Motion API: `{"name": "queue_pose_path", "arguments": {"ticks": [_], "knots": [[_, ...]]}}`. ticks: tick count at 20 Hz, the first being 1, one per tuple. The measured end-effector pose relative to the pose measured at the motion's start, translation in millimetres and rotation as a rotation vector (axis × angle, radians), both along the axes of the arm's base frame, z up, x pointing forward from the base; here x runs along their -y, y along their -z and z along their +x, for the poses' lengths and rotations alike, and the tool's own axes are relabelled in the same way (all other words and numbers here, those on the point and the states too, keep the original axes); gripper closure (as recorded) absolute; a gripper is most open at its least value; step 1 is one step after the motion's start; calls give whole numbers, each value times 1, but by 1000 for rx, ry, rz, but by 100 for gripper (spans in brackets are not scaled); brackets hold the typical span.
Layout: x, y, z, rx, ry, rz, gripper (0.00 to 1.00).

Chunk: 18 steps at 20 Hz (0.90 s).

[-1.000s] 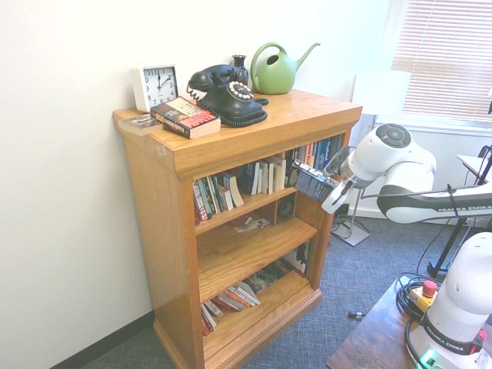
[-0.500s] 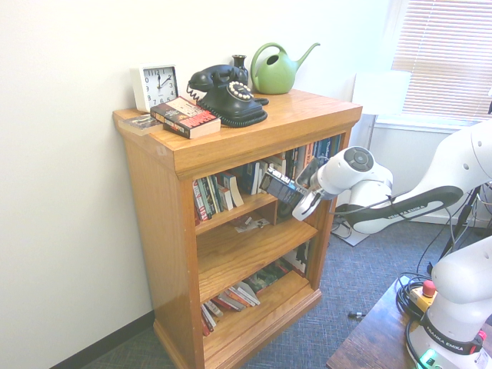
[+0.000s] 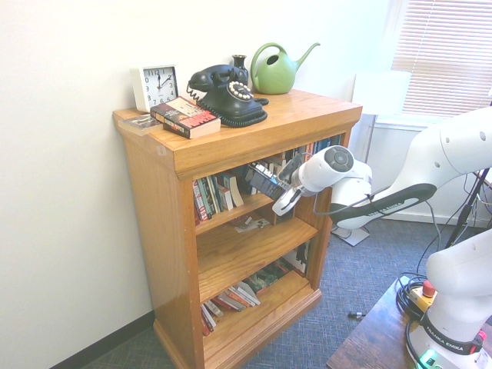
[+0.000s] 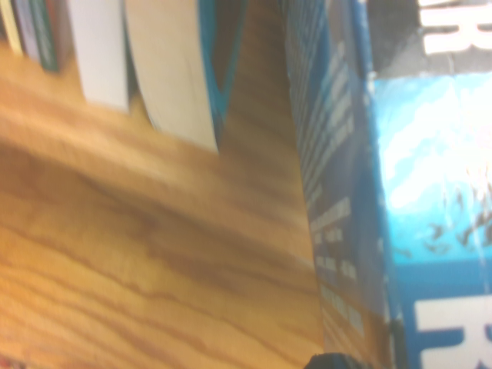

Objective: Put the book on the shelf

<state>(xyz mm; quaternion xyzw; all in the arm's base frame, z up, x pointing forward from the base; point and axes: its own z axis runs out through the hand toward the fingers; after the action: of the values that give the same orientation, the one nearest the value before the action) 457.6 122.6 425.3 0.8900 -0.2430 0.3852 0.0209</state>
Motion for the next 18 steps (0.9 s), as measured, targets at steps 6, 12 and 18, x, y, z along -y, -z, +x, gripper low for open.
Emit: {"name": "queue_pose_path", "arguments": {"ticks": [6, 12, 18], "knots": [[5, -7, 32, 4, 20, 52, 100], [1, -2, 56, -8, 33, 83, 100], [-1, 2, 72, -18, 47, 126, 100]]}}
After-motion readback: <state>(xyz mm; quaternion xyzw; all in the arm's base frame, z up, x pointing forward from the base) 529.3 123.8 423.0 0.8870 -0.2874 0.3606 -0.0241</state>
